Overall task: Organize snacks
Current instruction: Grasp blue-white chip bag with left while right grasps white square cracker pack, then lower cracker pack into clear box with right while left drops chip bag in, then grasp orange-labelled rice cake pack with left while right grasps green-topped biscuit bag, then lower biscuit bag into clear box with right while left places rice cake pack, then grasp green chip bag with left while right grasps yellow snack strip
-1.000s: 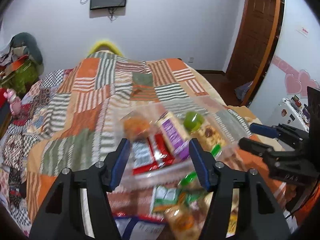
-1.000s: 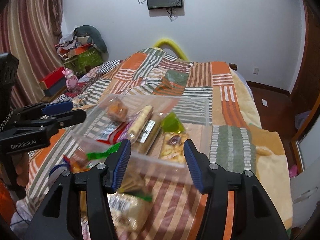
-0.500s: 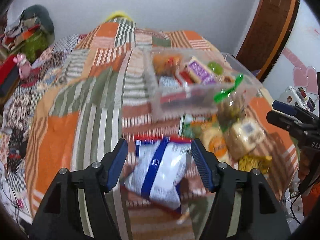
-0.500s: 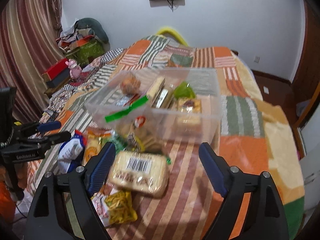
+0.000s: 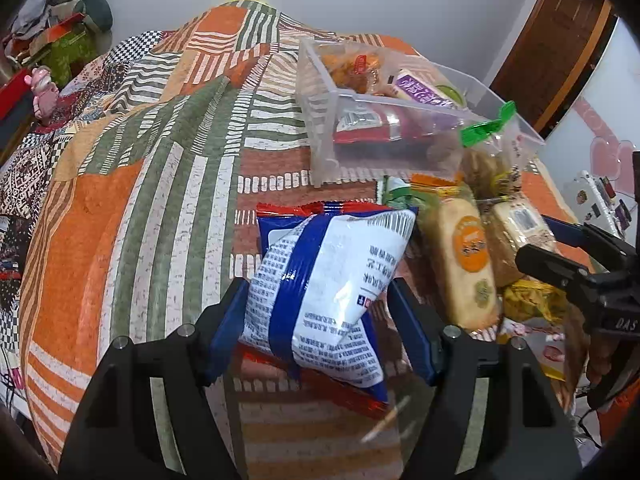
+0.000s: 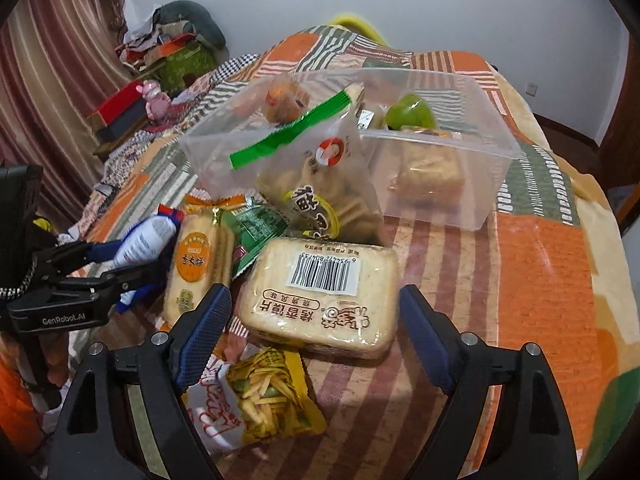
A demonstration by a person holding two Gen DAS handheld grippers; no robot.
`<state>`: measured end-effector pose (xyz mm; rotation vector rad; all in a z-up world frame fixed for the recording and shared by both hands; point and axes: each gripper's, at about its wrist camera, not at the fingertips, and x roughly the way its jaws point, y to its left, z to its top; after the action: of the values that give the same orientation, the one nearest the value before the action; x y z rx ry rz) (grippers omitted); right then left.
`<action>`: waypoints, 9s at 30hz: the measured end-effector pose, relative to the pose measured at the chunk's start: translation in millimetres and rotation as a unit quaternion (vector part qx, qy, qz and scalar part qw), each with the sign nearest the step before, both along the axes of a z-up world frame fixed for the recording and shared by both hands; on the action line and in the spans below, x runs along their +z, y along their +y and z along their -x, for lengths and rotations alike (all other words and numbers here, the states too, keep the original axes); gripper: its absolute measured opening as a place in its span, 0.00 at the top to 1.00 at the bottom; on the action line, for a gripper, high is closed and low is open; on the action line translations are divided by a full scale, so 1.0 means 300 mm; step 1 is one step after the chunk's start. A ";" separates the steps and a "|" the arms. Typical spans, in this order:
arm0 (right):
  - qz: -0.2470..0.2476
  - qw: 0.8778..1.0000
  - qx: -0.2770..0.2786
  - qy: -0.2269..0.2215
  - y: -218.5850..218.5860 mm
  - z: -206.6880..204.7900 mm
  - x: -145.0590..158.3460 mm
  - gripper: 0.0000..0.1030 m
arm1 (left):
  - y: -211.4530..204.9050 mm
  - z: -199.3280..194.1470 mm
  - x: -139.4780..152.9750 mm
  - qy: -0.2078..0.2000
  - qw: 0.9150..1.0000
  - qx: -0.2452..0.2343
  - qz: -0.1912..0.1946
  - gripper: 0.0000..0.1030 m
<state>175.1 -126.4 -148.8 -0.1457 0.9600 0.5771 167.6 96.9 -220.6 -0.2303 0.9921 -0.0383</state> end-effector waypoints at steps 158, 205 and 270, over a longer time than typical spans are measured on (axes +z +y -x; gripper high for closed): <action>-0.023 0.995 -0.027 -0.091 -0.123 -0.077 0.196 0.63 | -0.234 -0.113 0.288 -0.130 0.988 -0.070 -0.039 0.66; -0.036 0.992 -0.081 -0.089 -0.146 -0.353 0.246 0.54 | -0.341 -0.582 0.337 -0.130 0.989 -0.066 -0.027 0.55; -0.042 0.997 -0.056 -0.039 -0.145 0.025 0.066 0.87 | -0.234 -0.134 0.080 -0.031 0.998 -0.047 -0.025 0.32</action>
<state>167.6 -169.8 -128.9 -0.0386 0.8609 0.5044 207.8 26.8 -196.7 -0.1361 0.9409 -0.1061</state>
